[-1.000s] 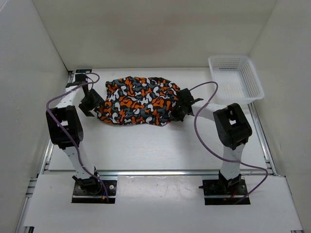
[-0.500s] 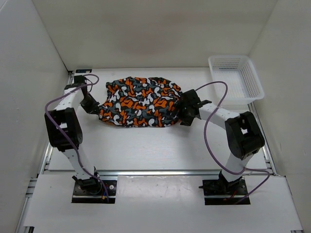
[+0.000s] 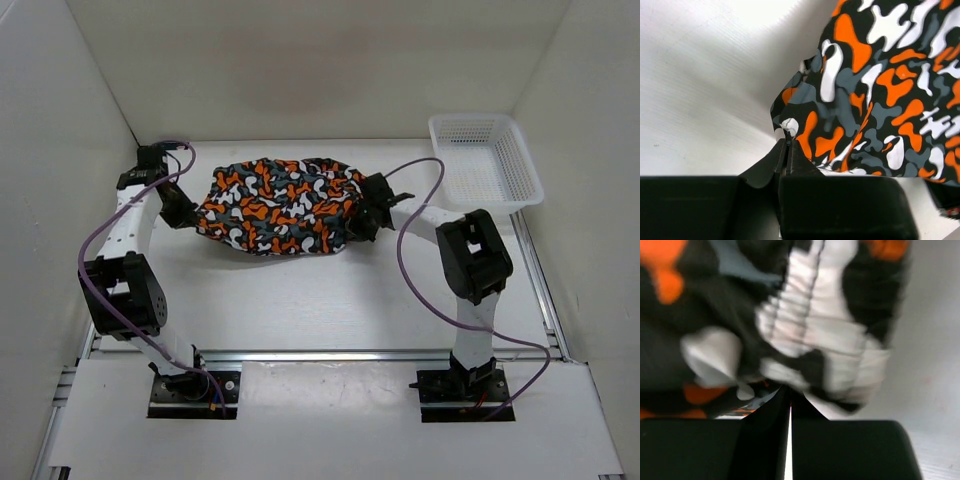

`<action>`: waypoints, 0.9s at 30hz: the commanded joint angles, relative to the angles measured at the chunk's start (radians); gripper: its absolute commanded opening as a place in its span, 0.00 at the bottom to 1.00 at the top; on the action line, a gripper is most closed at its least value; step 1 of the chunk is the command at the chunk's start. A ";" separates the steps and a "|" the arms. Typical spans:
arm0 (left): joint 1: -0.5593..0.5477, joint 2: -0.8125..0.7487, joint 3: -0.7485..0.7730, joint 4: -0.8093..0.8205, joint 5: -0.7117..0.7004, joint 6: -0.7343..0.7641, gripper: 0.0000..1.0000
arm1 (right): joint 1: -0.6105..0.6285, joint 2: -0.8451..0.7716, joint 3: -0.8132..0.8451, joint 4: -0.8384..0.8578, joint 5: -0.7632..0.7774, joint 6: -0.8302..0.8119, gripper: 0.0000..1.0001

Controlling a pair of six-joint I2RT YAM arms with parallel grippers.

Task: Fold and stack the shorts
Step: Flatten the shorts out

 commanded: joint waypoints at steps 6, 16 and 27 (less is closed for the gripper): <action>-0.002 0.067 0.554 -0.197 0.029 0.026 0.10 | -0.168 -0.083 0.499 -0.259 0.081 -0.277 0.00; -0.022 -0.250 0.120 -0.089 0.101 -0.005 0.10 | -0.191 -0.501 0.089 -0.315 0.137 -0.354 0.00; -0.062 -0.499 -0.381 -0.050 0.122 -0.043 0.77 | -0.212 -0.769 -0.255 -0.431 0.277 -0.298 0.75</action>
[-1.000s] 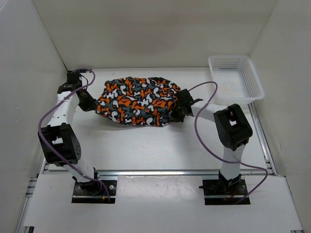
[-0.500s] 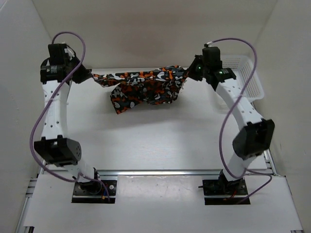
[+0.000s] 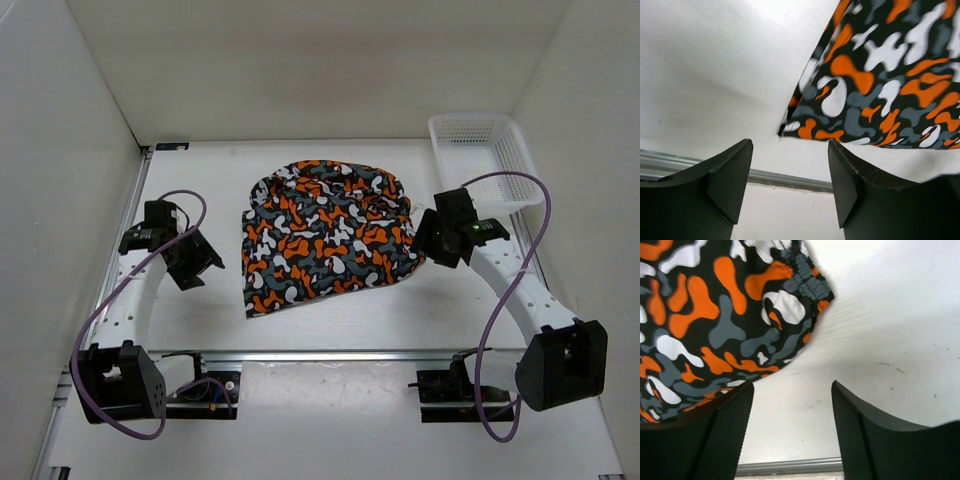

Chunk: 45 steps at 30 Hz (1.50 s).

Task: Fold and stack the shorts
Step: Flatten the shorts out

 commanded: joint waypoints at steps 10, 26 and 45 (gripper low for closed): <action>-0.104 -0.073 -0.149 0.055 0.097 -0.135 0.71 | -0.028 -0.215 -0.173 0.005 -0.149 0.141 0.50; -0.374 0.188 -0.221 0.225 0.033 -0.308 0.88 | -0.113 -0.206 -0.282 0.120 -0.312 0.154 0.61; -0.396 0.237 -0.119 0.216 -0.104 -0.330 0.10 | -0.315 -0.053 -0.399 0.352 -0.496 0.155 0.62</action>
